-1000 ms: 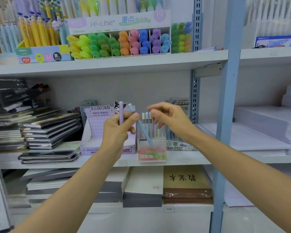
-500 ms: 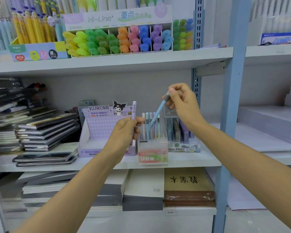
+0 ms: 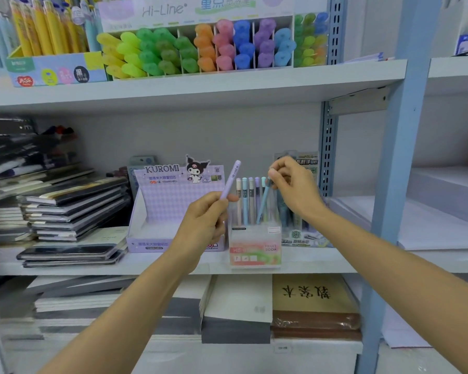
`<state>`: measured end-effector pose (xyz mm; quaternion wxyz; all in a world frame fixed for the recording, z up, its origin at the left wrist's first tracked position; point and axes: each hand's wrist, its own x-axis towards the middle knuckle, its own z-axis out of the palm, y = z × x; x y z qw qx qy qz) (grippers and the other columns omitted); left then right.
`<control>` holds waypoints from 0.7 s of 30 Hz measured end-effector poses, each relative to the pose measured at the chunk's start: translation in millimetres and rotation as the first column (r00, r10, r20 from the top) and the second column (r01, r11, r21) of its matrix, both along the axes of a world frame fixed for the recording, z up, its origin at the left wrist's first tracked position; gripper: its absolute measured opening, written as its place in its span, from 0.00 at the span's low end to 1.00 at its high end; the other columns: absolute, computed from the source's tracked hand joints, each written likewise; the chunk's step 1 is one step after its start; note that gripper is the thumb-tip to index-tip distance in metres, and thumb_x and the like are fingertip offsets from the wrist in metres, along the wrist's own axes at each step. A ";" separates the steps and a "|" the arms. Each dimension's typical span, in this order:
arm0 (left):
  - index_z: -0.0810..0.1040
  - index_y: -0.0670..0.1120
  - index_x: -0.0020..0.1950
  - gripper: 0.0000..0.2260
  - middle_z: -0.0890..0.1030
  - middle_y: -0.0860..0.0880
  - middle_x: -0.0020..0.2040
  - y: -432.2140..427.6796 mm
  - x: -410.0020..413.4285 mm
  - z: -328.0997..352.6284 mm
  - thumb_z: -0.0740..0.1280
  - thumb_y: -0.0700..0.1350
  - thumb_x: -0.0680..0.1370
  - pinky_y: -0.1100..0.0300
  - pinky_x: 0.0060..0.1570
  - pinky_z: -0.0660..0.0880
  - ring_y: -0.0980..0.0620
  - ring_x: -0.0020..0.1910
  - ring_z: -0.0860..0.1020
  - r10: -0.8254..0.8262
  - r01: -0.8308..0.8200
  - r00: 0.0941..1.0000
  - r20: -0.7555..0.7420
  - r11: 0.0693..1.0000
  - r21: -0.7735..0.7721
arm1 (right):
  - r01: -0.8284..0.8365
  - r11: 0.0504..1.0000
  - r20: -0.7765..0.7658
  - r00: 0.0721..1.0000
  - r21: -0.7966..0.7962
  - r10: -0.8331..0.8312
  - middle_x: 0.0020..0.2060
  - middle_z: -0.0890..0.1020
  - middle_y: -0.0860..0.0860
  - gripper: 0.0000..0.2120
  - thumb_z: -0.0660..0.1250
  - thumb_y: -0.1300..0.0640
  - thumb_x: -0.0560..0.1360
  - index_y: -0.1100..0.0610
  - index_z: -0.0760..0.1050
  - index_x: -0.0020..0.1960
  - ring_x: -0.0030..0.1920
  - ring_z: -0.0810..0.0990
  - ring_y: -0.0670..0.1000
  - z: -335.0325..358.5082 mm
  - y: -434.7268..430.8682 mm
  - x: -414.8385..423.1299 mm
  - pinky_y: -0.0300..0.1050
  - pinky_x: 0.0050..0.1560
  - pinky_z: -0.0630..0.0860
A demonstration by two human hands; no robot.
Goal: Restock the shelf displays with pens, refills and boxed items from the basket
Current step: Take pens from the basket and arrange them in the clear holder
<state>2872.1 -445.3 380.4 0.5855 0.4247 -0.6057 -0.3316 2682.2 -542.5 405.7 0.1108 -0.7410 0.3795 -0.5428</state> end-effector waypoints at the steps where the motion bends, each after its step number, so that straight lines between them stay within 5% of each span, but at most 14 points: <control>1: 0.80 0.48 0.55 0.11 0.64 0.55 0.28 -0.4 1.0 -1.0 0.58 0.43 0.83 0.65 0.24 0.59 0.55 0.25 0.58 -0.010 0.010 1.000 0.007 1.000 -0.008 | 0.007 1.000 -0.036 0.999 -0.010 -0.008 0.38 0.84 0.53 0.06 0.63 0.58 0.80 0.60 0.74 0.50 0.39 0.81 0.49 2.1 -1.9 -0.5 0.49 0.48 0.78; 4: 0.80 0.51 0.56 0.10 0.64 0.55 0.28 -1.9 3.5 -4.0 0.60 0.45 0.83 0.67 0.24 0.59 0.56 0.25 0.58 -0.024 0.024 1.000 0.001 1.000 -0.016 | 0.016 1.000 -0.170 0.985 -0.022 -0.019 0.35 0.82 0.52 0.06 0.64 0.57 0.80 0.59 0.75 0.50 0.31 0.74 0.39 6.6 -7.1 0.2 0.33 0.37 0.70; 7: 0.80 0.49 0.57 0.09 0.64 0.55 0.28 -3.2 3.4 -5.1 0.60 0.45 0.83 0.67 0.24 0.60 0.57 0.25 0.59 -0.014 0.014 1.000 0.002 1.000 -0.011 | 0.005 1.000 -0.172 0.985 -0.017 -0.008 0.34 0.81 0.54 0.04 0.65 0.58 0.79 0.57 0.73 0.53 0.32 0.74 0.44 5.6 -10.4 4.9 0.40 0.37 0.70; 12: 0.75 0.43 0.48 0.05 0.65 0.50 0.30 -1.4 1.8 -3.9 0.64 0.44 0.81 0.67 0.23 0.60 0.55 0.24 0.59 0.036 -0.036 0.999 -0.002 0.999 0.028 | 0.081 0.991 -0.184 0.978 -0.108 -0.100 0.45 0.78 0.49 0.03 0.69 0.57 0.76 0.54 0.75 0.46 0.50 0.73 0.49 -2.8 -12.7 10.9 0.46 0.51 0.71; 15: 0.75 0.41 0.46 0.06 0.65 0.47 0.31 1.5 1.9 -3.2 0.66 0.43 0.80 0.66 0.23 0.61 0.53 0.24 0.59 0.071 -0.071 0.997 0.013 0.997 0.017 | 0.103 0.994 -0.198 0.974 -0.023 -0.106 0.50 0.75 0.52 0.05 0.67 0.55 0.77 0.56 0.78 0.47 0.55 0.71 0.51 -6.3 -11.5 10.4 0.48 0.57 0.70; 18: 0.78 0.39 0.50 0.07 0.70 0.48 0.31 5.0 1.6 -3.0 0.67 0.43 0.79 0.66 0.24 0.64 0.54 0.23 0.63 0.110 -0.111 0.993 0.046 0.994 -0.001 | 0.054 0.999 -0.066 0.996 0.002 -0.053 0.51 0.76 0.51 0.07 0.63 0.55 0.79 0.57 0.79 0.50 0.52 0.74 0.48 -1.2 1.5 6.0 0.45 0.55 0.71; 21: 0.80 0.39 0.50 0.06 0.71 0.44 0.33 7.9 -0.6 -0.7 0.68 0.42 0.79 0.67 0.24 0.64 0.55 0.22 0.65 0.099 -0.098 0.992 0.076 0.995 -0.024 | -0.184 0.983 0.162 0.970 0.018 0.179 0.48 0.80 0.49 0.07 0.63 0.57 0.80 0.57 0.78 0.54 0.43 0.80 0.46 9.4 25.5 2.6 0.42 0.43 0.76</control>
